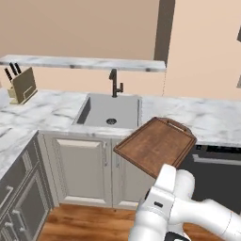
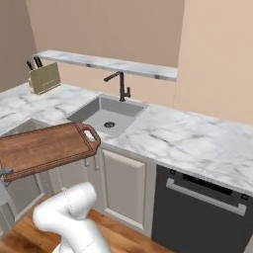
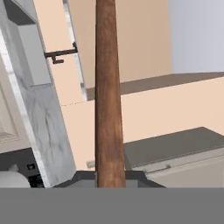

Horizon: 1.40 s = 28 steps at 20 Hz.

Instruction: Move the cutting board and knife to the sink. Then move spray from the shelves to the counter.

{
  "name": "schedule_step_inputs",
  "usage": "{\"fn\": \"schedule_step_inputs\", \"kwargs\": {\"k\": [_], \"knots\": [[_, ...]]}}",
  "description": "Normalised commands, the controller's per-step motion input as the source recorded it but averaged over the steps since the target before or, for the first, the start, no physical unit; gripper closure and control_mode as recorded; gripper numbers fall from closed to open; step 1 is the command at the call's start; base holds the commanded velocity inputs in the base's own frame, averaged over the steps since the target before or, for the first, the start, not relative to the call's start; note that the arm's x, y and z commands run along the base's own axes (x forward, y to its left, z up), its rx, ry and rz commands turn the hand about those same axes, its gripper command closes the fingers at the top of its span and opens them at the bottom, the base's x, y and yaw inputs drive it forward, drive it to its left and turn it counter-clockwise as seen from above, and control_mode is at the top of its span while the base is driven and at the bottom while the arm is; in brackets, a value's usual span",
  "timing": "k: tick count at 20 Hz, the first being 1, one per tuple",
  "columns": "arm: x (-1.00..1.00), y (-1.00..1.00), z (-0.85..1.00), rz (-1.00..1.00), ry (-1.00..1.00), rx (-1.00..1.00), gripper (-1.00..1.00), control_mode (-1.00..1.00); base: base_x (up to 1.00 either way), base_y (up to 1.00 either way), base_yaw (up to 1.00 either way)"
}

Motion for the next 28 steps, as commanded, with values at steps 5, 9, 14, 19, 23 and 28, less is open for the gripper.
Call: {"fn": "schedule_step_inputs", "kwargs": {"k": [5,9,14,19,23,28], "knots": [[0.0,0.0,0.0,0.0,0.0,0.0,1.0,1.0,0.7,0.44,-0.23],[0.0,0.0,0.0,0.0,0.0,0.0,1.0,1.0,0.7,0.45,-0.22],[0.0,0.0,0.0,0.0,0.0,0.0,1.0,1.0,0.63,0.47,-0.26],[0.0,0.0,0.0,0.0,0.0,0.0,1.0,1.0,0.35,0.51,-0.29],[0.0,0.0,0.0,0.0,0.0,0.0,1.0,1.0,0.23,0.49,-0.3],[0.0,0.0,0.0,0.0,0.0,0.0,1.0,1.0,0.53,0.35,-0.31]]}}
